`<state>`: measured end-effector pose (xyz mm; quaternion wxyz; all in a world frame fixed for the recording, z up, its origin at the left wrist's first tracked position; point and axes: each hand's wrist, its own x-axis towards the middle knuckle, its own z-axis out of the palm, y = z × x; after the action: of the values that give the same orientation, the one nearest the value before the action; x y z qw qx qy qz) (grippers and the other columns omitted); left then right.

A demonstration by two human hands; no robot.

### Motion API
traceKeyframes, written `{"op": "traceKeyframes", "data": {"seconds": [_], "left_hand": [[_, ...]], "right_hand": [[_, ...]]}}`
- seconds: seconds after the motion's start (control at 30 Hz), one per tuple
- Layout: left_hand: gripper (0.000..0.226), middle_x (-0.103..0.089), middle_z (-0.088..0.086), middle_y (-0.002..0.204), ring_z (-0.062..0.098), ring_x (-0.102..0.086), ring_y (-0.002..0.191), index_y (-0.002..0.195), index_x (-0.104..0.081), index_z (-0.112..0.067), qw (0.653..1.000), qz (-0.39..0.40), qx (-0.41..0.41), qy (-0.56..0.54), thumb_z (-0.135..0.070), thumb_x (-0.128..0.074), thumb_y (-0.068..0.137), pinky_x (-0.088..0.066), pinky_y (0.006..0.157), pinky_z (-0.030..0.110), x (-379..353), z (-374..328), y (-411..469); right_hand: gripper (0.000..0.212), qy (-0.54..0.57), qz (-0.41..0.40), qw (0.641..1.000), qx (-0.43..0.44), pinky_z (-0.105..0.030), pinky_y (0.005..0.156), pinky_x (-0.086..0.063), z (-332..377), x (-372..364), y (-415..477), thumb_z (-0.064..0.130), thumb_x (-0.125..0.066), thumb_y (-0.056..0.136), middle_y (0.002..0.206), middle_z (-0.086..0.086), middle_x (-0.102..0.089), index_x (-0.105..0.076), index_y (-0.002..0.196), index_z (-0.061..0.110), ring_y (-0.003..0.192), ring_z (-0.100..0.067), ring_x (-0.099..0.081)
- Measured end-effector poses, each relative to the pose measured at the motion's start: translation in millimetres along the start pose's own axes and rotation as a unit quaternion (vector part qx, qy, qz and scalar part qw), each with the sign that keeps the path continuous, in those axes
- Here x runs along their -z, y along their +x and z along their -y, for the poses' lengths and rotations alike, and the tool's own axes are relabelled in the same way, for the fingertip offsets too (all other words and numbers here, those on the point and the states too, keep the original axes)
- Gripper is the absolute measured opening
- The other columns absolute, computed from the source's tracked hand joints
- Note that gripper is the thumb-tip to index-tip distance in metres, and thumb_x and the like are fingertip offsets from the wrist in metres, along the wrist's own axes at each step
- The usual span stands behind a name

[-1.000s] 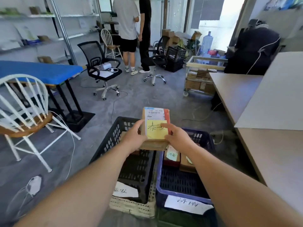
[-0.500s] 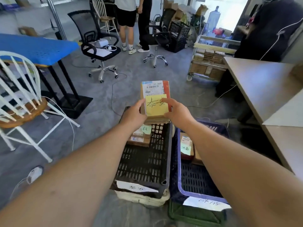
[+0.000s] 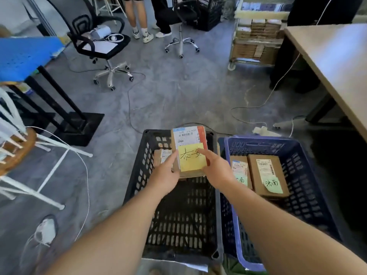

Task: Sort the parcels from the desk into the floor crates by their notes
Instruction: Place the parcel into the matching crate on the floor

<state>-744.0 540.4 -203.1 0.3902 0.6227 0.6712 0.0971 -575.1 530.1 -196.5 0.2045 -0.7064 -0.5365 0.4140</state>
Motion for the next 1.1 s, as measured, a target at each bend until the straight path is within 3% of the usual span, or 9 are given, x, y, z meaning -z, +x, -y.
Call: {"op": "traceKeyframes", "data": {"seconds": [0.17, 0.33, 0.4, 0.47, 0.7, 0.8, 0.93, 1.03, 1.1], "left_hand": [[0.07, -0.047, 0.002, 0.144, 0.023, -0.055, 0.117, 0.15, -0.014, -0.048, 0.995, 0.094, 0.038, 0.0, -0.016, -0.049, 0.099, -0.049, 0.095, 0.034, -32.6, 37.6, 29.1], [0.071, -0.046, -0.001, 0.145, 0.011, -0.061, 0.096, 0.149, -0.014, -0.051, 0.985, 0.166, 0.045, -0.021, -0.015, -0.048, 0.098, -0.048, 0.067, 0.017, -70.8, 71.0, 62.9], [0.071, -0.045, -0.001, 0.146, 0.019, -0.058, 0.112, 0.149, -0.014, -0.051, 0.982, 0.182, 0.045, -0.033, -0.015, -0.047, 0.098, -0.052, 0.083, 0.025, -85.5, 82.7, 78.6], [0.073, -0.042, -0.003, 0.148, 0.02, -0.055, 0.119, 0.149, -0.012, -0.051, 0.979, 0.194, 0.052, -0.038, -0.014, -0.048, 0.097, -0.048, 0.095, 0.029, -97.0, 93.8, 92.9], [0.072, -0.047, -0.002, 0.144, 0.015, -0.054, 0.117, 0.149, -0.011, -0.051, 0.974, 0.209, 0.058, -0.07, -0.013, -0.046, 0.098, -0.041, 0.078, 0.017, -126.3, 132.9, 141.7], [0.074, -0.052, 0.003, 0.14, 0.024, -0.056, 0.12, 0.15, -0.011, -0.05, 0.97, 0.223, 0.057, -0.074, -0.009, -0.045, 0.098, -0.05, 0.085, 0.027, -139.6, 139.3, 152.8], [0.076, -0.049, 0.004, 0.143, 0.004, -0.056, 0.072, 0.149, -0.011, -0.051, 0.968, 0.222, 0.063, -0.096, -0.007, -0.045, 0.098, -0.043, 0.051, 0.013, -151.4, 144.0, 175.4], [0.073, -0.046, 0.008, 0.145, 0.003, -0.05, 0.064, 0.149, -0.015, -0.05, 0.971, 0.208, 0.062, -0.104, -0.006, -0.043, 0.098, -0.037, 0.042, 0.01, -155.3, 144.0, 191.8], [0.072, -0.046, 0.009, 0.145, 0.003, -0.051, 0.065, 0.149, -0.018, -0.049, 0.973, 0.197, 0.054, -0.109, -0.005, -0.042, 0.098, -0.038, 0.042, 0.009, -157.1, 144.3, 199.2]], "right_hand": [[0.061, 0.019, 0.002, 0.998, -0.066, -0.012, 0.052, -0.041, -46.0, -44.6, 21.3, -0.001, -0.045, 0.096, 0.144, 0.002, -0.047, -0.039, 0.145, 0.035, 0.104, -0.016, -0.059], [0.064, -0.024, -0.015, 0.993, -0.116, -0.029, 0.1, -0.047, -82.8, -86.1, 34.2, -0.005, -0.042, 0.095, 0.151, 0.002, -0.038, -0.034, 0.148, 0.029, 0.131, -0.018, -0.046], [0.065, -0.063, -0.024, 0.99, -0.12, -0.031, 0.106, -0.042, -93.6, -100.7, 45.1, -0.005, -0.041, 0.094, 0.155, 0.001, -0.032, -0.031, 0.15, 0.027, 0.135, -0.018, -0.042], [0.064, -0.088, -0.037, 0.988, -0.118, -0.031, 0.105, -0.043, -103.3, -115.6, 58.4, -0.003, -0.041, 0.094, 0.155, 0.001, -0.031, -0.03, 0.151, 0.025, 0.134, -0.017, -0.042], [0.072, -0.15, -0.051, 0.973, -0.168, -0.028, 0.11, -0.035, -128.2, -168.7, 105.1, 0.003, -0.045, 0.097, 0.162, -0.009, -0.008, -0.008, 0.155, 0.025, 0.144, -0.02, -0.027], [0.065, -0.098, -0.077, 0.977, -0.171, -0.032, 0.107, -0.036, -142.4, -178.2, 117.3, -0.001, -0.046, 0.092, 0.153, -0.014, -0.026, -0.026, 0.151, 0.018, 0.135, -0.026, -0.036], [0.058, -0.12, -0.082, 0.98, -0.133, -0.036, 0.104, -0.034, -152.4, -188.9, 136.8, 0.009, -0.047, 0.094, 0.148, -0.011, -0.033, -0.032, 0.149, 0.019, 0.131, -0.029, -0.037], [0.049, -0.2, -0.107, 0.961, -0.156, -0.04, 0.093, -0.044, -159.3, -190.4, 155.4, 0.05, -0.035, 0.1, 0.136, 0.002, -0.052, -0.033, 0.147, 0.033, 0.12, -0.023, -0.052], [0.049, -0.198, -0.118, 0.958, -0.169, -0.038, 0.086, -0.043, -158.1, -192.4, 165.2, 0.05, -0.036, 0.1, 0.135, 0.001, -0.051, -0.034, 0.145, 0.033, 0.119, -0.023, -0.051]]}}
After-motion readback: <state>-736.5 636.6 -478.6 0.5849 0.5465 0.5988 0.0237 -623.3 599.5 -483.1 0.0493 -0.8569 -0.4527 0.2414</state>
